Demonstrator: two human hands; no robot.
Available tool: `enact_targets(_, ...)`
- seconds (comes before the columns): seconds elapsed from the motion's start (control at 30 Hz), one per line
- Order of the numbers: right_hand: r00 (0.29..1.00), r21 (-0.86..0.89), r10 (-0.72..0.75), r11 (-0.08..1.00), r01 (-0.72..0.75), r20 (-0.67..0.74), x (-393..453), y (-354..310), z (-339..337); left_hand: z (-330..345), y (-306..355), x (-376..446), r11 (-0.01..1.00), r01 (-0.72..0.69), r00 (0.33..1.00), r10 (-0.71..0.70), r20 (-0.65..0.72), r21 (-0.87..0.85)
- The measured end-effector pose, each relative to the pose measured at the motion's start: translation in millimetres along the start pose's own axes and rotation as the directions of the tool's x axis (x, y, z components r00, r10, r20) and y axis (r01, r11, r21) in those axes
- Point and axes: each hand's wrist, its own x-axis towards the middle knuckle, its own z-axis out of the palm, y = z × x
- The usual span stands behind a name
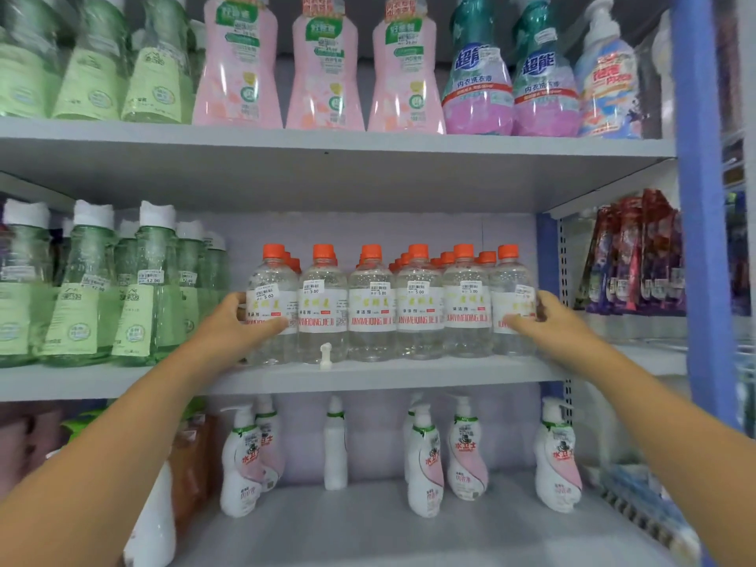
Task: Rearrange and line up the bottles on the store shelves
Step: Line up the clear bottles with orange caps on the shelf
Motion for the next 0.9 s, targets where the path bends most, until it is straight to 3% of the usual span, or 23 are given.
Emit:
enact_targets(0.17, 0.998, -0.05, -0.009, 0.999, 0.011, 0.054, -2.2, -0.4, -4.3, -1.5, 1.6, -0.8, 1.0, 0.023, 1.0, -0.023, 0.001, 0.011)
enact_targets(0.9, 0.998, -0.081, -0.056, 0.995, 0.056, -0.004, -6.0, 0.8, 2.1, -0.9, 3.4, -4.5, 0.998, -0.006, 1.0, 0.006, -0.002, 0.055)
